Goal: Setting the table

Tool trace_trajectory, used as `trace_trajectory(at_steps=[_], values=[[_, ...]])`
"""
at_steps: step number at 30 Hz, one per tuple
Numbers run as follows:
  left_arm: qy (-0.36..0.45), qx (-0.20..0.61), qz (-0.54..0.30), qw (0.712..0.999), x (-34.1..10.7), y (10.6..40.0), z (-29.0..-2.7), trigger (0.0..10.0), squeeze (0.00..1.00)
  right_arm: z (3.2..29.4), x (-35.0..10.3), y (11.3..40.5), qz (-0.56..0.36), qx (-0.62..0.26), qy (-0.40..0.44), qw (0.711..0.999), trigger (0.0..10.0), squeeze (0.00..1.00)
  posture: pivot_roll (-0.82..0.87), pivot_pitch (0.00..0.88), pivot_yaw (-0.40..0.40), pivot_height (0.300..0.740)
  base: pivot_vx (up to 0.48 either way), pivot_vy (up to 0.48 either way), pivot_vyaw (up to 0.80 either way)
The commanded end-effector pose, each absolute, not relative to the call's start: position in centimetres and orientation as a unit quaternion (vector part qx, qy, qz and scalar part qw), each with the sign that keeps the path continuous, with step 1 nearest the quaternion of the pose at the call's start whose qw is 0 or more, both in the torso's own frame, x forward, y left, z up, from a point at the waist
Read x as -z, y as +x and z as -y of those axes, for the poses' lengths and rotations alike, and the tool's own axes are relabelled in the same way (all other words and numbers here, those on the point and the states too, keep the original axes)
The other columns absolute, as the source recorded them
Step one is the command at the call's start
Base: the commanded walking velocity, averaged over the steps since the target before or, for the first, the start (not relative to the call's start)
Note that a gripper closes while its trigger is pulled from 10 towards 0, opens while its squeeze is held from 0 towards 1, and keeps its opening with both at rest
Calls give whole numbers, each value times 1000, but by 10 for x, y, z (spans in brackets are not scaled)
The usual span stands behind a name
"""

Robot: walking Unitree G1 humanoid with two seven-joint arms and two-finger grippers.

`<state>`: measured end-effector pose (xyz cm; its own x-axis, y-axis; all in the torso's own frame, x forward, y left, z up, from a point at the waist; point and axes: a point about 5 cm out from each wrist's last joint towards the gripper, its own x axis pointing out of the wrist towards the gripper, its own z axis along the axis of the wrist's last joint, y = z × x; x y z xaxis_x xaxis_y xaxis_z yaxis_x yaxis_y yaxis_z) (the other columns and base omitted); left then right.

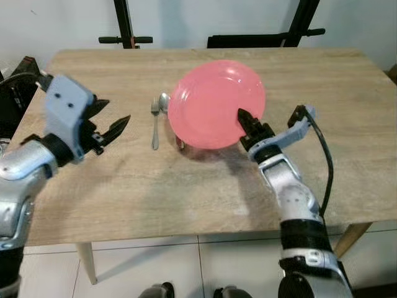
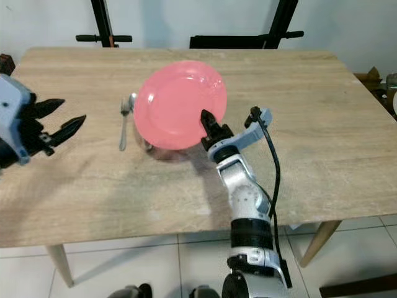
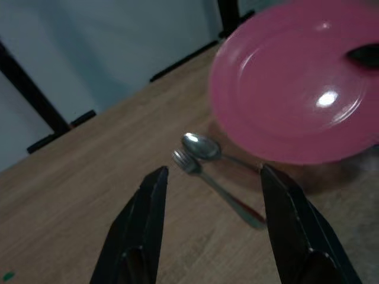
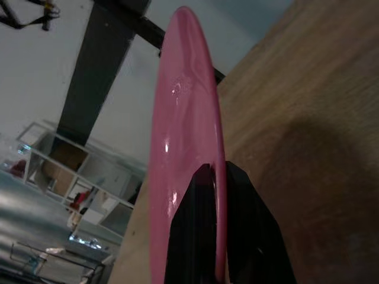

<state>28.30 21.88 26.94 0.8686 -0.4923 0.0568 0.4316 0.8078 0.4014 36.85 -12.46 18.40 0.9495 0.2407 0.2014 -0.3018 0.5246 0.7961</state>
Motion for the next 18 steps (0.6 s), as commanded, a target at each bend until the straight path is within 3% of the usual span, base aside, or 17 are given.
trace_trajectory(at_steps=[1,11,18], values=[[192,256,83,944,-277,279,-218,10000,0,125,-178,372,26,-138,467,873,10000,0,84,92,37,740,0,0,0],[184,237,95,949,-295,274,-227,10000,0,126,-160,385,-14,-67,463,883,10000,0,109,111,31,740,0,0,0],[178,236,86,951,-292,275,-228,10000,0,135,-165,386,9,-64,482,874,10000,0,90,104,46,740,0,0,0]])
